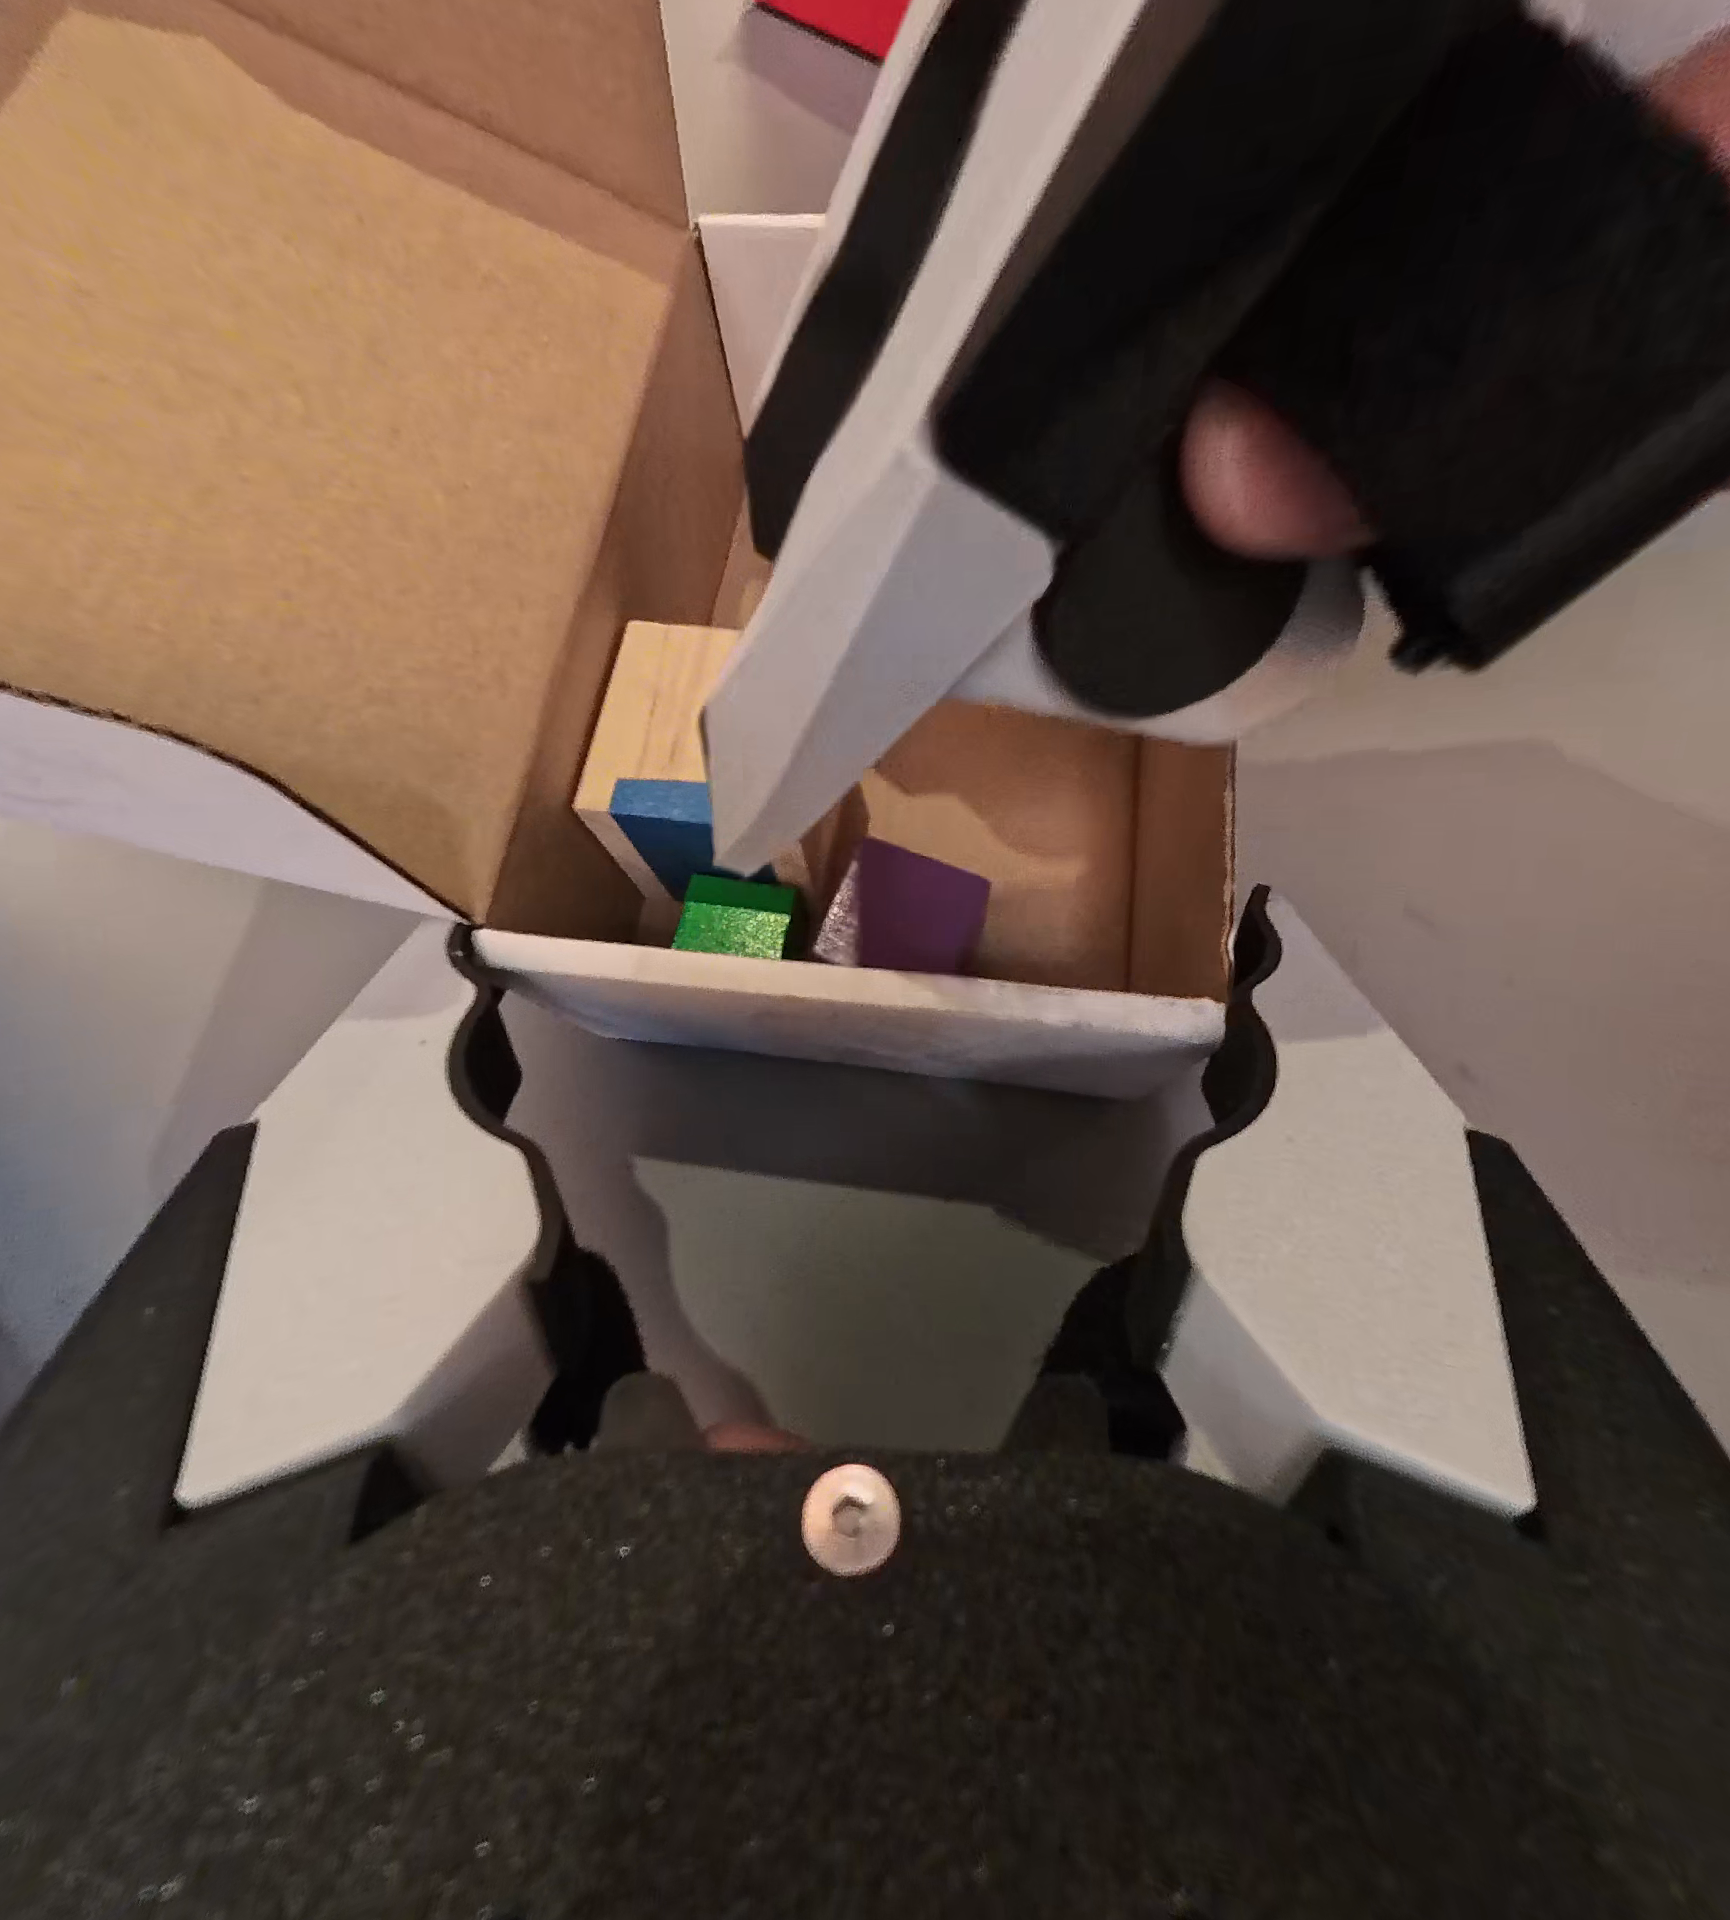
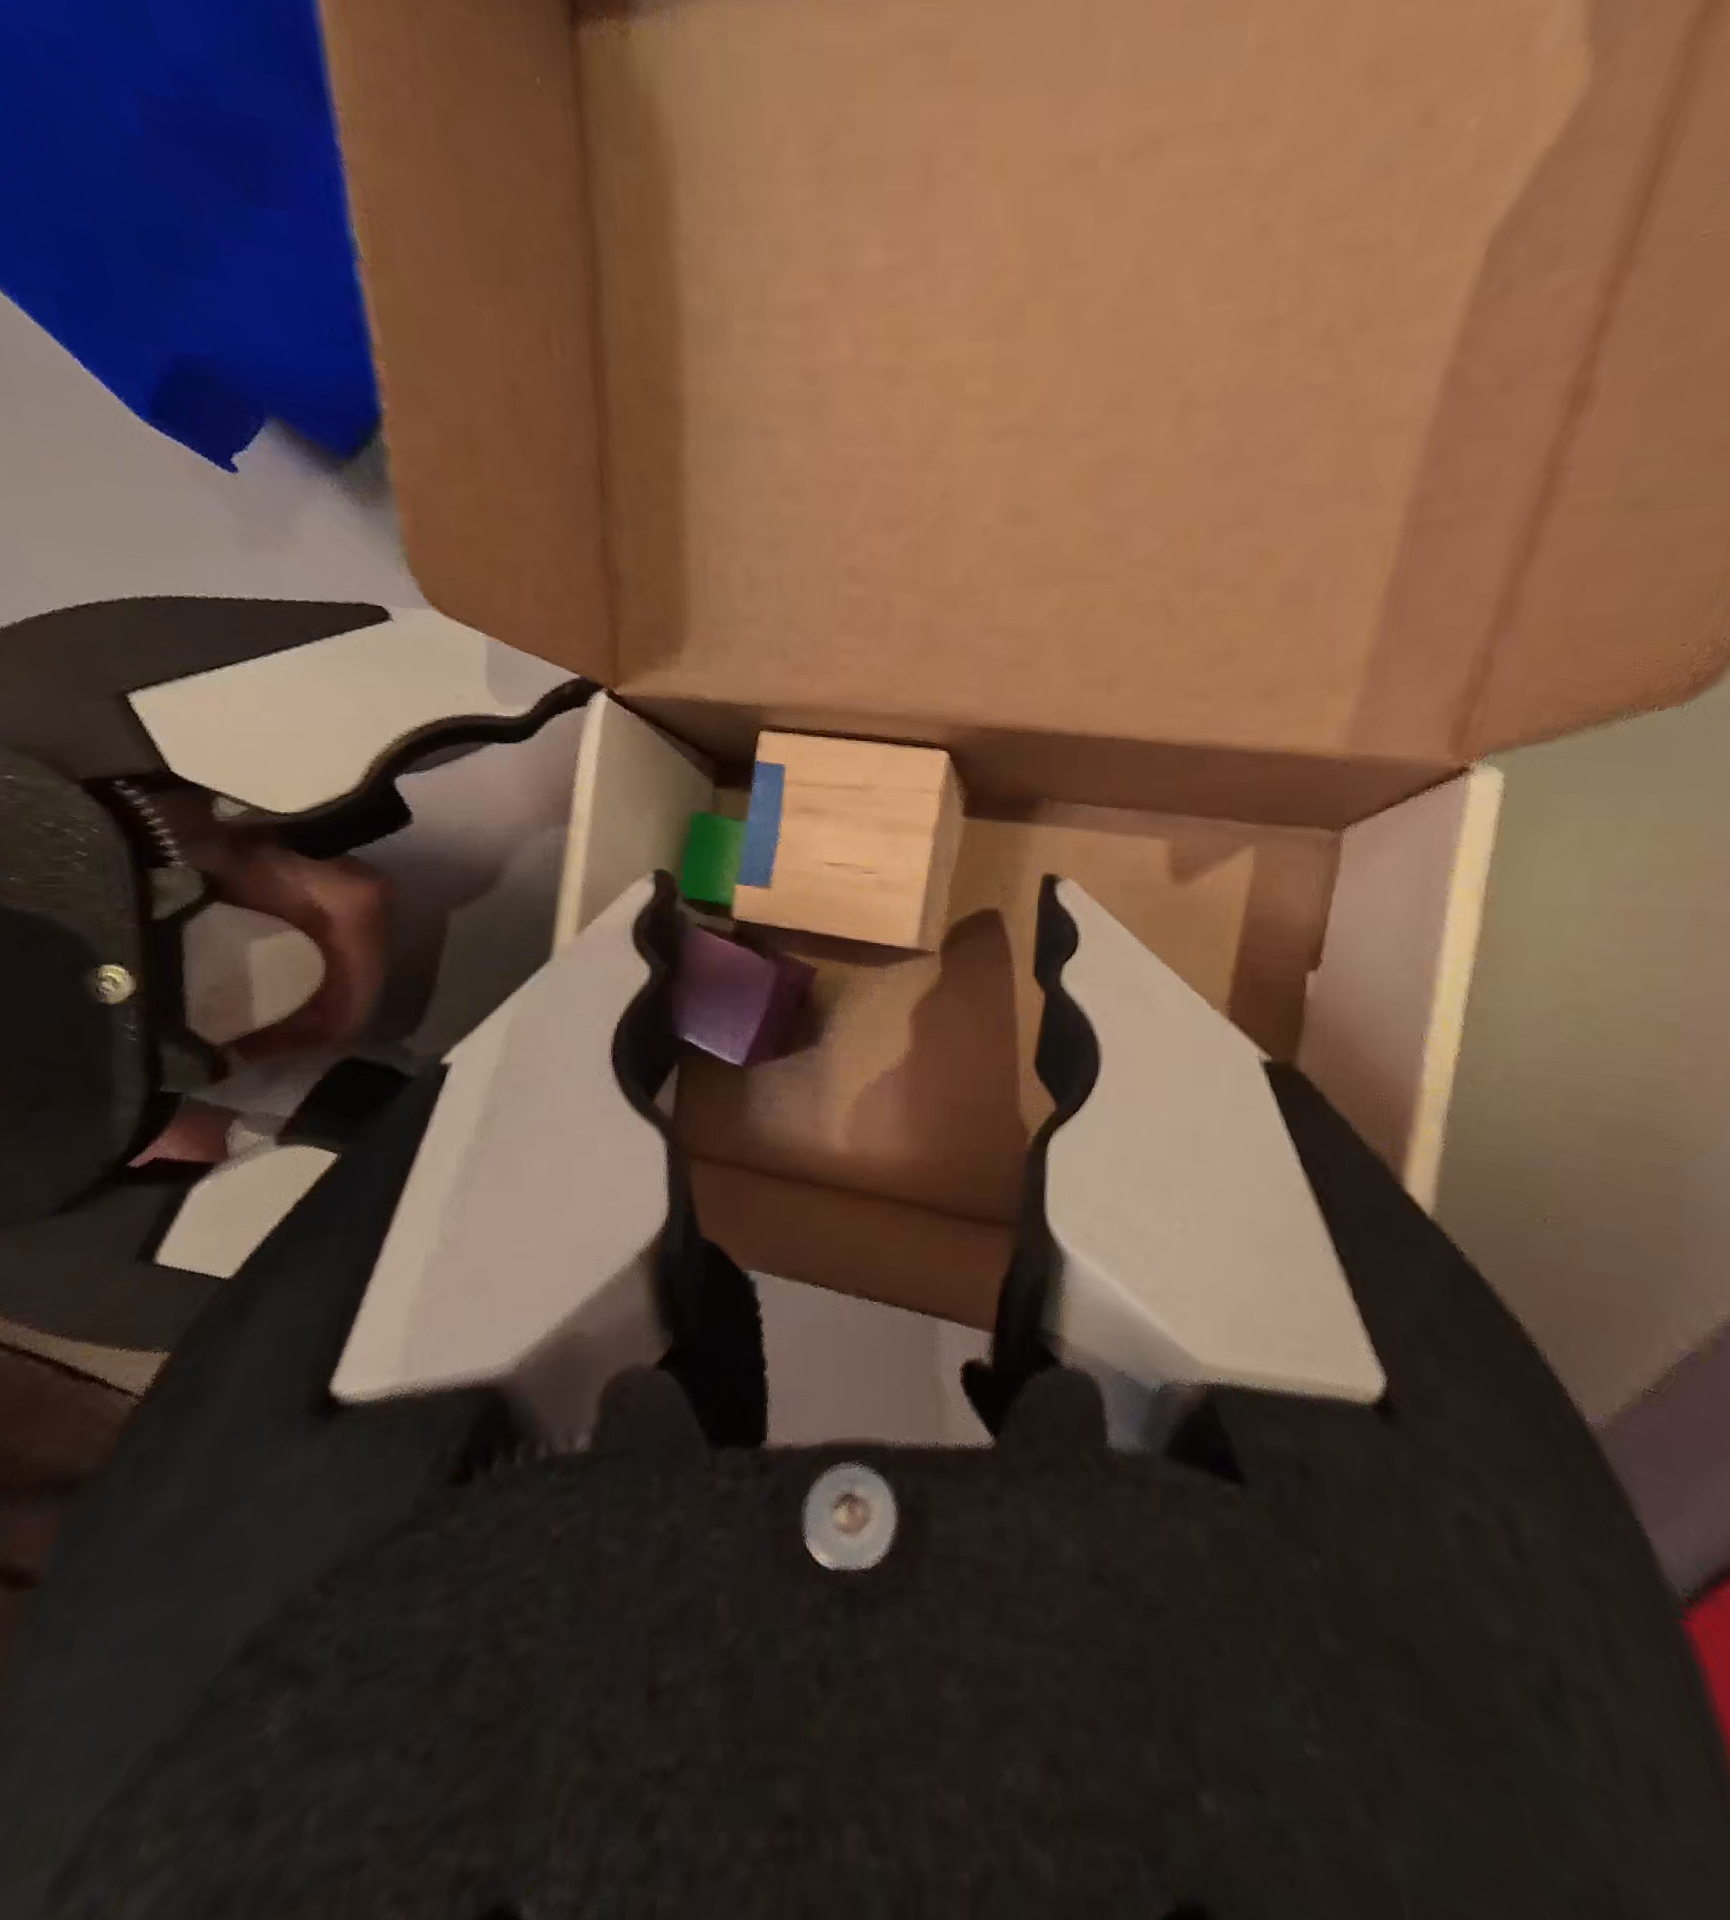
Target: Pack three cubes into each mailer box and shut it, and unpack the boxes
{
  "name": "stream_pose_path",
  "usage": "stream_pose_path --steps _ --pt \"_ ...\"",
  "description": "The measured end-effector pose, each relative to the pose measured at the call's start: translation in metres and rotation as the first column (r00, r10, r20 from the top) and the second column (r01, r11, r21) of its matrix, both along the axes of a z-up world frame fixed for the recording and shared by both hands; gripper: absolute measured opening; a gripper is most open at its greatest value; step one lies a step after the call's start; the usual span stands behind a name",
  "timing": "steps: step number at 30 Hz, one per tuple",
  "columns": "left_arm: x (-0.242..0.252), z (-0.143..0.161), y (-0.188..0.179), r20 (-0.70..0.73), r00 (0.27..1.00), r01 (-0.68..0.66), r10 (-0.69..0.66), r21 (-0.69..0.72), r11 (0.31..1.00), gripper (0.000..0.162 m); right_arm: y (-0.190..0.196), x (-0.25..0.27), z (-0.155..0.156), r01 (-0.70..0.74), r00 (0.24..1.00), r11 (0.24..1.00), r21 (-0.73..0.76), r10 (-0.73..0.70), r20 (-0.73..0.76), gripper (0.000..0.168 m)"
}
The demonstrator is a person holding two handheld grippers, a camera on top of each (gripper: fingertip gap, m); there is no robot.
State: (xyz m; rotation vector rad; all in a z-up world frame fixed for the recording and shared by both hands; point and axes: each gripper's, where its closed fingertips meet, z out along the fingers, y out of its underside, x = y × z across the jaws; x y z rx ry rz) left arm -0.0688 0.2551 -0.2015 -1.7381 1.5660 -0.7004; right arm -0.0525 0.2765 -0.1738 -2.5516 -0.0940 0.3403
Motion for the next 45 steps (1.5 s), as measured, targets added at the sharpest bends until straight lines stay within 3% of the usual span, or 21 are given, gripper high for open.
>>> stream_pose_path --steps 5,8,12,15,19,22,25,27,29,32,35,45 --pt "-0.001 0.000 0.001 -0.002 1.000 -0.022 0.022 -0.010 1.000 0.134 0.010 0.001 -0.012 0.013 0.990 1.000 -0.018 -0.010 0.139 0.068" --pt "-0.001 0.000 0.001 -0.004 1.000 -0.020 0.020 -0.013 1.000 0.134 0.013 -0.008 -0.017 0.007 0.995 0.999 -0.032 -0.004 0.105 0.042" --pt "-0.003 -0.001 0.002 -0.016 1.000 -0.021 0.020 -0.007 1.000 0.133 0.011 -0.005 -0.010 -0.006 0.992 1.000 -0.018 0.009 0.124 0.042" --pt "-0.005 0.000 0.011 -0.016 0.998 -0.058 0.058 0.011 0.998 0.133 0.007 0.002 0.022 -0.003 0.998 0.999 0.040 0.001 0.066 0.041" --pt "-0.007 0.000 0.021 -0.007 0.996 -0.085 0.085 0.005 0.996 0.133 -0.007 0.037 0.101 0.038 0.998 0.981 0.190 -0.048 0.050 0.042" --pt "-0.007 0.000 0.022 -0.012 0.997 -0.076 0.076 0.018 0.997 0.133 -0.031 0.095 0.162 0.149 0.980 0.935 0.323 -0.184 0.081 0.042" --pt "-0.006 0.000 0.022 -0.022 0.997 -0.071 0.072 0.040 0.997 0.133 -0.064 0.175 0.187 0.318 0.919 0.863 0.391 -0.383 0.098 0.041" --pt "-0.006 0.000 0.022 -0.025 0.997 -0.072 0.073 0.037 0.997 0.133 -0.082 0.222 0.175 0.423 0.868 0.820 0.386 -0.489 0.088 0.041" --pt "-0.005 0.000 0.022 -0.026 0.997 -0.072 0.073 0.032 0.997 0.133 -0.090 0.253 0.141 0.491 0.838 0.807 0.329 -0.540 0.074 0.042" --pt "-0.005 -0.001 0.022 -0.032 0.997 -0.072 0.073 0.031 0.997 0.133 -0.089 0.267 0.072 0.522 0.835 0.833 0.182 -0.543 0.089 0.042" --pt "-0.005 -0.001 0.022 -0.036 0.997 -0.071 0.072 0.035 0.997 0.133 -0.081 0.265 0.030 0.512 0.846 0.853 0.102 -0.521 0.111 0.042" --pt "-0.006 0.000 0.019 -0.009 1.000 -0.023 0.023 0.040 0.999 0.133 -0.073 0.267 -0.016 0.487 0.853 0.873 0.015 -0.479 0.208 0.042"
